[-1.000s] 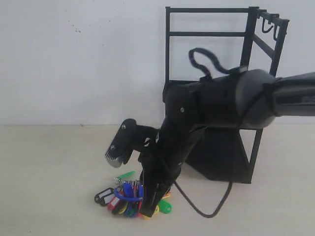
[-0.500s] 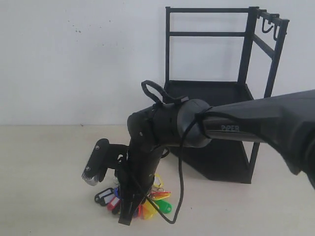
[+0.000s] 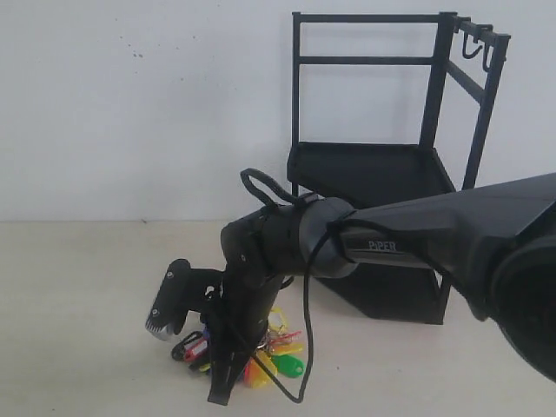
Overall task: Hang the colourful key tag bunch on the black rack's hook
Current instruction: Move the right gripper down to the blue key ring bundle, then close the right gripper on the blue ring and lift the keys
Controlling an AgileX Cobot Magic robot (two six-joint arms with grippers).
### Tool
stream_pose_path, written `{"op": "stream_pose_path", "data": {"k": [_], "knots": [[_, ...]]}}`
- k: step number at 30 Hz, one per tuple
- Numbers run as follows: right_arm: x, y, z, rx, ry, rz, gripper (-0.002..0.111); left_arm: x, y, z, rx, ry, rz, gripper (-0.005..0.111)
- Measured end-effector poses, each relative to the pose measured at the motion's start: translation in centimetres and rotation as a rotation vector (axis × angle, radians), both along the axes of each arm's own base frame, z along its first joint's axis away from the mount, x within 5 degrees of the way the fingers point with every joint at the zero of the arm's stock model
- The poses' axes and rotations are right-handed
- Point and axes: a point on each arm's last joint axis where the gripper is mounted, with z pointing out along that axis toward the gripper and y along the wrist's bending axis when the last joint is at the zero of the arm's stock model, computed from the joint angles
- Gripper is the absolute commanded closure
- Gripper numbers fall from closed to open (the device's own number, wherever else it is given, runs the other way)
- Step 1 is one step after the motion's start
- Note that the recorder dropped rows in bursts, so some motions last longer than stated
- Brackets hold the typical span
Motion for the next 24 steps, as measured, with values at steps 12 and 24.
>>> {"op": "stream_pose_path", "data": {"k": [12,24], "knots": [[-1.4,-1.4,11.2,0.211,-0.058,-0.201,0.108,0.0,0.0,0.0,0.0,0.0,0.0,0.102],[-4.4,-4.4,19.6,0.34,-0.074,-0.316,0.108,0.0,0.0,0.0,0.0,0.0,0.0,0.102]]}}
